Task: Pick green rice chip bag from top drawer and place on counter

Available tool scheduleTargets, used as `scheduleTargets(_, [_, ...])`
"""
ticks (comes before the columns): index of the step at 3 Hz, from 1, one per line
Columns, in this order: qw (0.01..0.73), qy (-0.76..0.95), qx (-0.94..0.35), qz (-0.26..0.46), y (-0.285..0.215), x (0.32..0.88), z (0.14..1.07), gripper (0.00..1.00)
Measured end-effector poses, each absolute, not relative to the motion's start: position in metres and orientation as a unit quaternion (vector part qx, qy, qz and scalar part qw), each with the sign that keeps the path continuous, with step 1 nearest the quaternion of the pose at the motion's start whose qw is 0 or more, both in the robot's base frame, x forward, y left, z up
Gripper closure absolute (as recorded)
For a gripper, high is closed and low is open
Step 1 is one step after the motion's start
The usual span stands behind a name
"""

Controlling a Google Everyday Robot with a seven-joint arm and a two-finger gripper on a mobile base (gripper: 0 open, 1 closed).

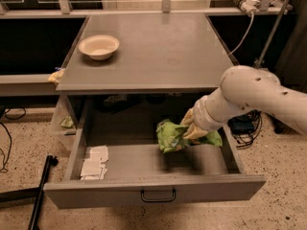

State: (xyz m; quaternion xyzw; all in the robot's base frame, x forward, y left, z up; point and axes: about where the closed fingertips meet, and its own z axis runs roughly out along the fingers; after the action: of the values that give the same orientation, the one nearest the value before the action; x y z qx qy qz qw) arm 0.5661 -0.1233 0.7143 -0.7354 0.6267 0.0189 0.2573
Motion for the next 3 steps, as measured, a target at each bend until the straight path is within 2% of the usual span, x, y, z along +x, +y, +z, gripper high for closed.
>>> scheduleTargets(1, [0.253,0.636,-0.729,0.002,-0.132,0.561,0.749,1.00])
scheduleTargets(3, [0.287,0.635,-0.715,-0.063,-0.145,0.552,0.882,1.00])
